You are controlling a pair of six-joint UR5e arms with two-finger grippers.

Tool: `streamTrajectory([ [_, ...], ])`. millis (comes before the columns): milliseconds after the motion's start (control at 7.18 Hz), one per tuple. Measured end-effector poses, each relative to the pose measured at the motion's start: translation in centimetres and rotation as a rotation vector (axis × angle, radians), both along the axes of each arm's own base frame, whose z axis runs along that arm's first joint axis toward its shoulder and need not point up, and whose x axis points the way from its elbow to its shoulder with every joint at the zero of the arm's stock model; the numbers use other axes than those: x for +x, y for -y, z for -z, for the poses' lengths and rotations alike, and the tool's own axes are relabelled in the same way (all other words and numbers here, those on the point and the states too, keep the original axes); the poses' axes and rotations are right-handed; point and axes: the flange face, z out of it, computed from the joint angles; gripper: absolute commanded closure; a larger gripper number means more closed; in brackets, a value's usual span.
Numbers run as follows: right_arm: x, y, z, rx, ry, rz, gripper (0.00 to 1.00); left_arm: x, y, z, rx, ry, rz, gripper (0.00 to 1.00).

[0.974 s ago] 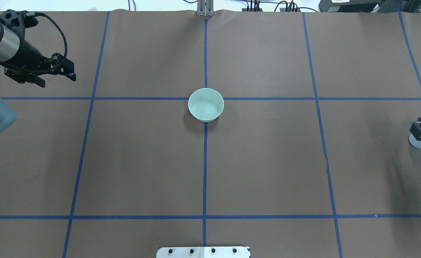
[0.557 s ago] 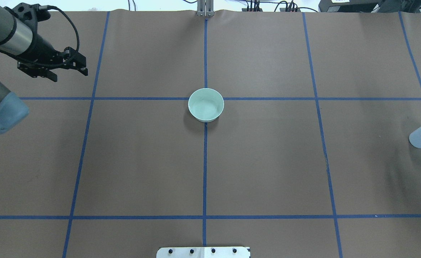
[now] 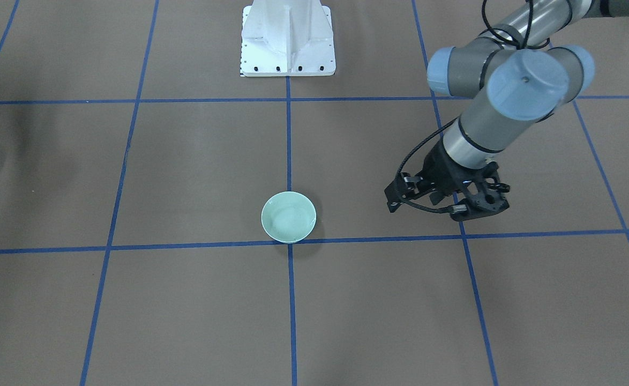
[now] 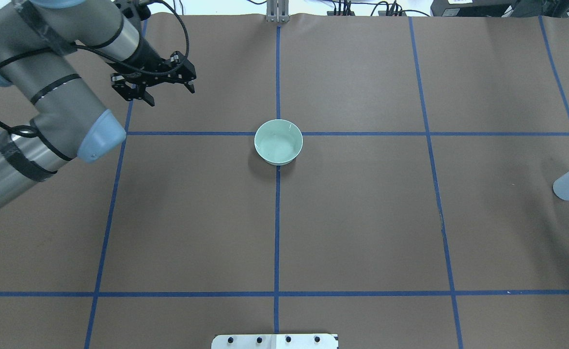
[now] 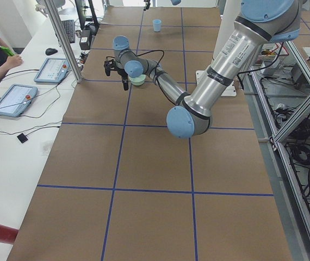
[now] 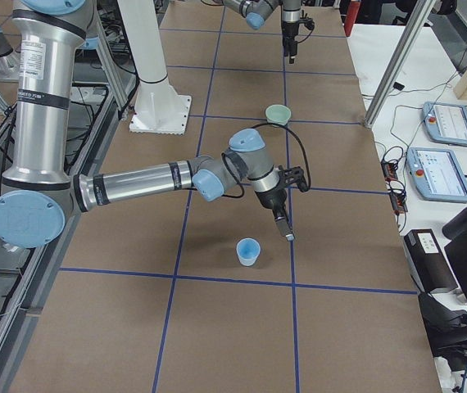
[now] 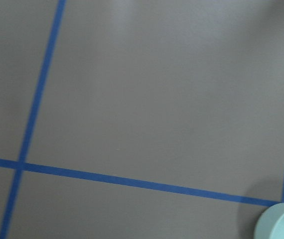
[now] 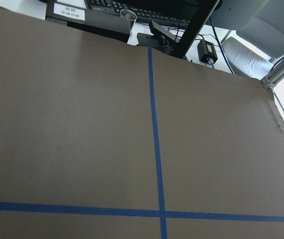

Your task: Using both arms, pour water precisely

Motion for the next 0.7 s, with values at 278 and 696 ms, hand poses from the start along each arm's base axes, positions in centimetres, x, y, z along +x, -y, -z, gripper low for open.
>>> streamTrajectory([
  [278, 4.2, 3.6, -1.9, -0.061, 0.087, 0.157, 0.01, 6.4, -1.3, 2.9, -0.033, 0.000, -0.011, 0.00],
  [696, 6.8, 4.7, -6.2, -0.109, 0.206, 0.251, 0.01, 13.9, -3.9, 3.3, -0.003, -0.005, -0.002, 0.00],
])
